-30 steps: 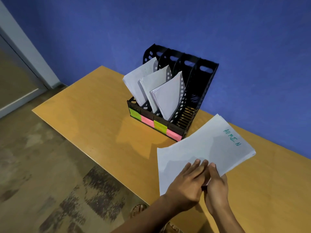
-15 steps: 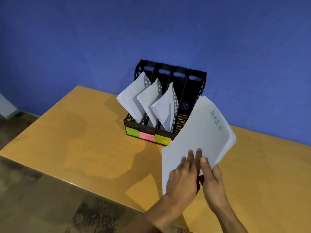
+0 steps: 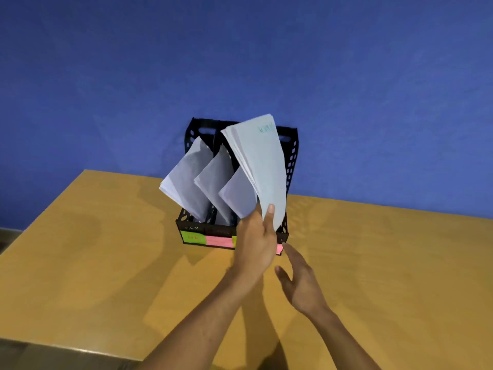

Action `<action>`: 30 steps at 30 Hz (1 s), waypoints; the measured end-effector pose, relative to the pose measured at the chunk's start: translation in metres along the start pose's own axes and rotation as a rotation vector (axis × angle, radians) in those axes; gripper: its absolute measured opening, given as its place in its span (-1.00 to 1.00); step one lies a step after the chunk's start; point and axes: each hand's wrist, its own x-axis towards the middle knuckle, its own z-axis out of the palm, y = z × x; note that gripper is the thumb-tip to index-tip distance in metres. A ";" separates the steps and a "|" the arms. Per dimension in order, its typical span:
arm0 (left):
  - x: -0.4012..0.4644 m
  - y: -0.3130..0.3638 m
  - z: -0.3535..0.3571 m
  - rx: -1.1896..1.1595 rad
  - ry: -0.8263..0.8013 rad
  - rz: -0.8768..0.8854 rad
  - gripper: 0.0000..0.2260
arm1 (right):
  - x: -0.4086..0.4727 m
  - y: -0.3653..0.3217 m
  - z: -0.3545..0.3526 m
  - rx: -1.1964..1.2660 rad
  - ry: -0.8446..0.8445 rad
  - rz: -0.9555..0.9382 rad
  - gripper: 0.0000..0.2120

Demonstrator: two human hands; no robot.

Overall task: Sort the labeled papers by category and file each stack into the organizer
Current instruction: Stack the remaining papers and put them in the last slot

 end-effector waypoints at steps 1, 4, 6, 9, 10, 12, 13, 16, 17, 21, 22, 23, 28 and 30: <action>0.005 0.001 0.001 -0.018 0.022 0.012 -0.65 | 0.006 0.003 0.002 -0.048 -0.008 0.006 -0.46; 0.021 0.006 0.007 -0.034 0.077 0.058 -0.63 | 0.026 0.013 0.005 -0.139 -0.027 0.024 -0.41; 0.032 0.004 0.016 -0.053 0.073 0.018 -0.65 | 0.037 0.017 0.007 -0.198 -0.043 0.007 -0.37; 0.048 -0.006 0.034 -0.091 0.071 -0.049 -0.64 | 0.056 0.026 0.007 -0.307 -0.079 -0.014 -0.34; 0.054 -0.009 0.041 -0.108 0.083 -0.062 -0.64 | 0.061 0.029 0.006 -0.337 -0.098 -0.018 -0.34; 0.062 -0.014 0.052 -0.134 0.105 -0.098 -0.70 | 0.069 0.032 0.006 -0.377 -0.142 -0.013 -0.33; 0.067 -0.016 0.058 -0.152 0.111 -0.123 -0.75 | 0.072 0.033 0.007 -0.385 -0.158 -0.010 -0.33; 0.079 -0.022 0.071 -0.214 0.129 -0.197 -0.83 | 0.077 0.037 0.007 -0.380 -0.135 -0.034 -0.34; 0.083 -0.027 0.076 -0.225 0.140 -0.218 -0.79 | 0.078 0.039 0.006 -0.370 -0.120 -0.056 -0.34; 0.090 -0.055 0.096 -0.265 0.144 -0.301 -0.80 | 0.075 0.046 0.008 -0.373 -0.110 -0.151 -0.32; 0.090 -0.062 0.102 -0.261 0.135 -0.306 -0.73 | 0.074 0.048 0.009 -0.372 -0.105 -0.162 -0.31; 0.090 -0.069 0.106 -0.245 0.121 -0.308 -0.66 | 0.074 0.049 0.010 -0.375 -0.103 -0.171 -0.30; 0.088 -0.095 0.122 -0.117 0.040 -0.280 -0.61 | 0.076 0.054 0.015 -0.424 -0.098 -0.188 -0.30; 0.086 -0.103 0.125 -0.055 0.005 -0.244 -0.53 | 0.076 0.054 0.016 -0.444 -0.089 -0.181 -0.32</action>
